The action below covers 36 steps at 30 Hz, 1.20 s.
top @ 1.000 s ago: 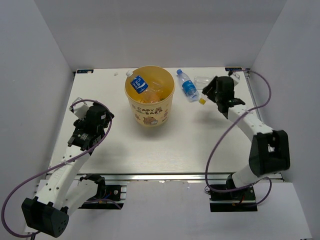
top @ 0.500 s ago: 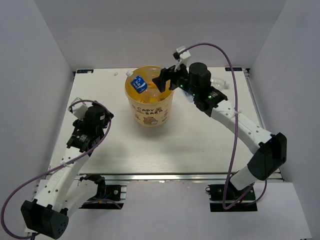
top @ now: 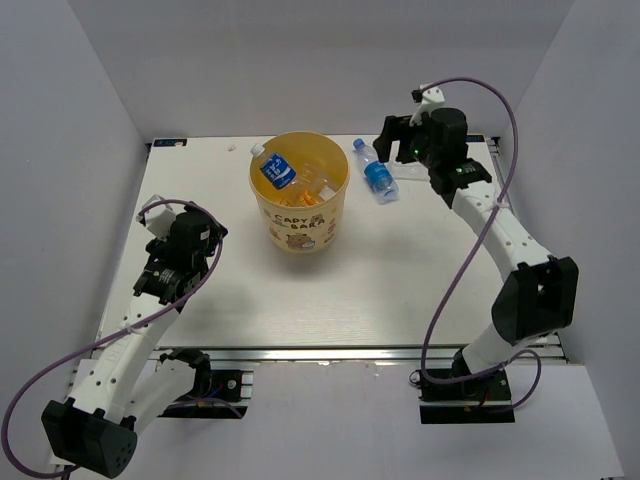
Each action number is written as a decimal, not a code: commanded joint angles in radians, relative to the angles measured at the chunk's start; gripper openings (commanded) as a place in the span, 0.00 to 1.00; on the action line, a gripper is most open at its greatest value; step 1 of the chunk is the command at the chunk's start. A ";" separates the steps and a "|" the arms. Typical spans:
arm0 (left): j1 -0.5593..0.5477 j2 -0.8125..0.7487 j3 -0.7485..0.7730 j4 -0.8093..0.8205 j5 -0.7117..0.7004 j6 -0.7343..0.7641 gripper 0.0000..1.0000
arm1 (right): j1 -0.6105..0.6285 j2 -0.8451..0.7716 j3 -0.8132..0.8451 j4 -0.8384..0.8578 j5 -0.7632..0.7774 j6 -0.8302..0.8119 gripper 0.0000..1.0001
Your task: Put the plastic bottles in the bin
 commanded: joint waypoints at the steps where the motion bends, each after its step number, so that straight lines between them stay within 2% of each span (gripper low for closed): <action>1: -0.001 0.001 -0.001 0.009 0.000 0.008 0.98 | -0.043 0.099 0.018 -0.043 0.017 -0.020 0.89; 3: -0.003 0.004 -0.003 0.012 -0.002 0.008 0.98 | -0.057 0.195 0.049 -0.078 0.018 -0.062 0.89; 6: -0.001 0.014 0.000 0.007 -0.002 0.007 0.98 | -0.059 0.336 0.190 -0.152 0.049 -0.107 0.89; 12: -0.001 0.024 0.003 0.001 -0.013 0.005 0.98 | -0.059 0.526 0.322 -0.183 0.107 -0.118 0.89; 16: -0.001 0.027 0.003 -0.002 -0.020 0.005 0.98 | -0.059 0.590 0.357 -0.177 0.166 -0.123 0.89; 28: -0.001 0.027 0.005 -0.005 -0.034 -0.002 0.98 | -0.060 0.774 0.489 -0.209 0.134 -0.141 0.88; 31: -0.001 0.034 0.008 -0.005 -0.039 -0.012 0.98 | -0.060 0.781 0.503 -0.226 0.131 -0.135 0.73; 34: -0.001 0.053 0.002 0.015 -0.028 -0.028 0.98 | -0.060 0.742 0.476 -0.230 0.124 -0.098 0.44; 36: -0.001 0.083 0.020 0.012 -0.005 -0.025 0.98 | -0.059 0.683 0.457 -0.229 0.127 -0.094 0.37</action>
